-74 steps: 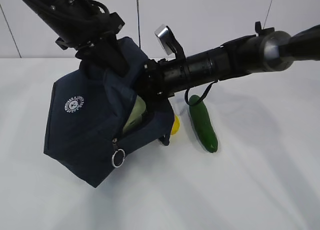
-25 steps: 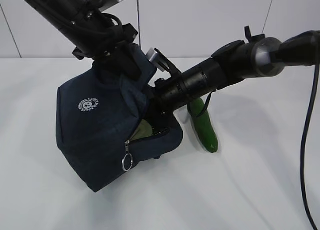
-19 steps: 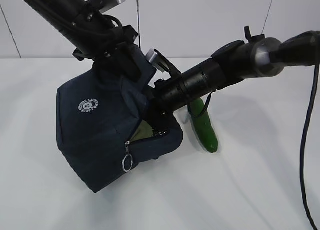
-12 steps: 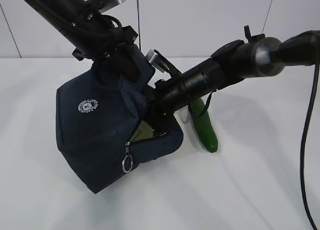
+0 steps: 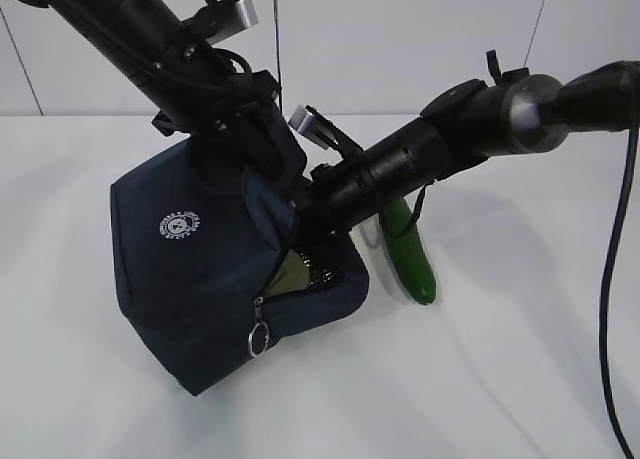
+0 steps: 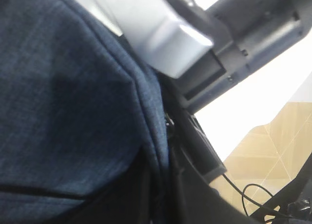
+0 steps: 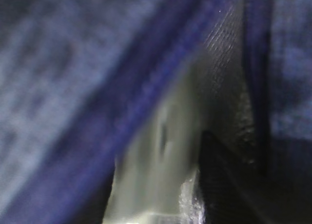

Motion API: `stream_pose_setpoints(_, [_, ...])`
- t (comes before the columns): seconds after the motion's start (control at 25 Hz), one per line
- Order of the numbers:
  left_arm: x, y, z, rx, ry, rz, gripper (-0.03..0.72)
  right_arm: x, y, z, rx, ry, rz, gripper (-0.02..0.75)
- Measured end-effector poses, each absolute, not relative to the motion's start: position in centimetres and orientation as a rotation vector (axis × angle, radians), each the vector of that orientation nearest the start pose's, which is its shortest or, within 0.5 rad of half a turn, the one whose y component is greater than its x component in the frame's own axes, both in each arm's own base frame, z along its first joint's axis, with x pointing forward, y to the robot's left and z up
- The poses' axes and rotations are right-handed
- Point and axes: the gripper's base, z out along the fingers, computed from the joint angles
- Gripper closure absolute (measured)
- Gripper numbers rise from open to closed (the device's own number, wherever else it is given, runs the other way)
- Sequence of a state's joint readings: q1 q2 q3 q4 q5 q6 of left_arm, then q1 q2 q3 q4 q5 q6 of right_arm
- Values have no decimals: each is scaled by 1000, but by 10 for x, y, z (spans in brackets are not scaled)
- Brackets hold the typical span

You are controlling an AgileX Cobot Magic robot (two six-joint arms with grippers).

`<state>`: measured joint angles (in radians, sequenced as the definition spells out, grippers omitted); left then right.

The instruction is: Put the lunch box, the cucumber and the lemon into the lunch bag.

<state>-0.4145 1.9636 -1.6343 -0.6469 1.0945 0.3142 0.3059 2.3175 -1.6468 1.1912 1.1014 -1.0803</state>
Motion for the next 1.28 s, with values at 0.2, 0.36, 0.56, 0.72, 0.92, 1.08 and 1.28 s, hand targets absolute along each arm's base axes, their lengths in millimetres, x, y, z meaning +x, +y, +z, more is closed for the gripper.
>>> stream_pose_setpoints(0.2, [364, -213, 254, 682, 2734, -900, 671, 415, 210, 135, -909, 2368, 1335, 336])
stream_pose_setpoints(0.36, [364, -213, 254, 686, 2734, -897, 671, 414, 210, 135, -907, 2375, 1348, 302])
stream_pose_setpoints(0.56, [364, -213, 254, 692, 2734, -888, 671, 413, 211, 139, -945, 2371, 1383, 294])
stream_pose_setpoints(0.72, [364, -213, 254, 692, 2734, -888, 671, 422, 204, 151, -949, 2393, 1348, 294])
stream_pose_setpoints(0.92, [362, -213, 253, 703, 2746, -894, 671, 439, 187, 167, -923, 2468, 1215, 294])
stream_pose_setpoints(1.08, [361, -212, 253, 712, 2756, -898, 671, 449, 166, 183, -864, 2490, 1147, 294])
stream_pose_setpoints(1.28, [360, -212, 253, 718, 2763, -902, 671, 453, 141, 202, -770, 2521, 1095, 294])
